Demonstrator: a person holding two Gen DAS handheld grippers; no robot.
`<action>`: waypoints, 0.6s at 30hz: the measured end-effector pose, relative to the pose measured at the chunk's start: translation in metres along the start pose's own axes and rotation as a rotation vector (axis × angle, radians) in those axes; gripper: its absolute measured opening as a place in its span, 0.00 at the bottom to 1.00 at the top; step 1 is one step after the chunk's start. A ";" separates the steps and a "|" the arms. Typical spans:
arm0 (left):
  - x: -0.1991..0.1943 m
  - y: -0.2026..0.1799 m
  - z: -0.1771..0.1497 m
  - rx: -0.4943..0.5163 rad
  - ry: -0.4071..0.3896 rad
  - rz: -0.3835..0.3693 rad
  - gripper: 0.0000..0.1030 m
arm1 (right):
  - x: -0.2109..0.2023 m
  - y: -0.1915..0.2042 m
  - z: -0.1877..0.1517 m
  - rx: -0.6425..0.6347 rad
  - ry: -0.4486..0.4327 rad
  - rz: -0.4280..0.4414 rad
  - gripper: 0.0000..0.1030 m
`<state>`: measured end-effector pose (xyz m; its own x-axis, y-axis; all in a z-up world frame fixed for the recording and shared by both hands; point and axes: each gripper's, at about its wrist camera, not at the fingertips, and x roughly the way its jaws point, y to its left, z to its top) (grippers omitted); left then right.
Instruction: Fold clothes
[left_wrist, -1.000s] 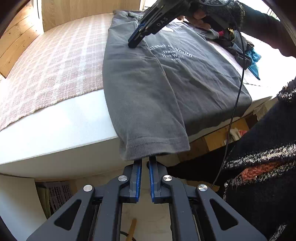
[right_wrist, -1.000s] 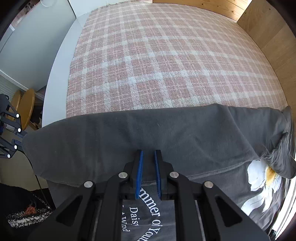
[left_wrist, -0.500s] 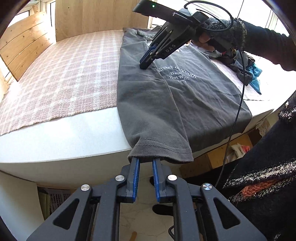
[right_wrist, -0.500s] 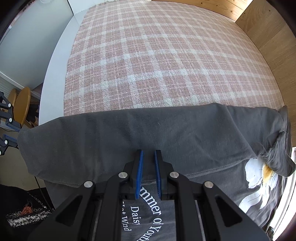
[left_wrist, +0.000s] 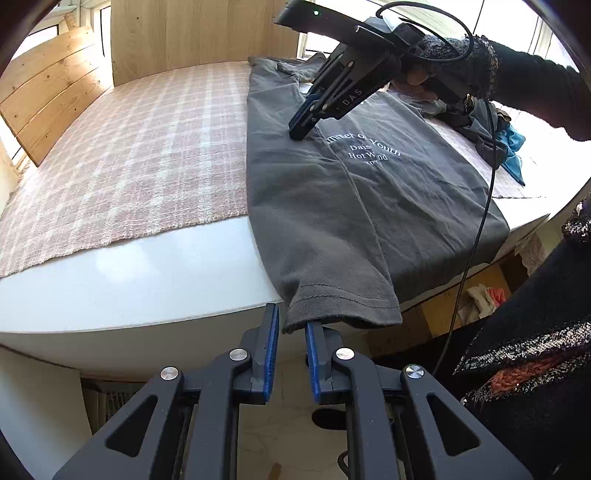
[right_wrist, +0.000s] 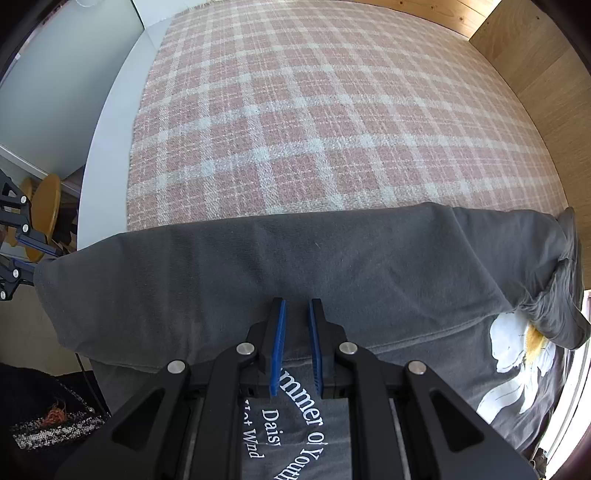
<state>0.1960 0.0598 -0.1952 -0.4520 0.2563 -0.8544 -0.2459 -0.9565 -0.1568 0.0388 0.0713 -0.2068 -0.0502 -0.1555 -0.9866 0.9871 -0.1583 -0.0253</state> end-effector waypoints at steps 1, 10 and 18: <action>0.002 -0.001 0.000 0.006 0.006 -0.010 0.13 | 0.000 -0.001 0.000 0.003 0.000 0.001 0.13; -0.034 -0.013 0.000 0.029 -0.049 0.078 0.02 | 0.000 -0.003 0.002 0.000 0.010 -0.003 0.13; -0.011 0.000 -0.023 -0.005 0.103 0.120 0.00 | -0.024 0.007 -0.010 0.039 -0.048 0.015 0.13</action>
<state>0.2207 0.0539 -0.1974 -0.3875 0.1252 -0.9133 -0.1914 -0.9801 -0.0531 0.0483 0.0836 -0.1850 -0.0438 -0.2047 -0.9778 0.9811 -0.1937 -0.0034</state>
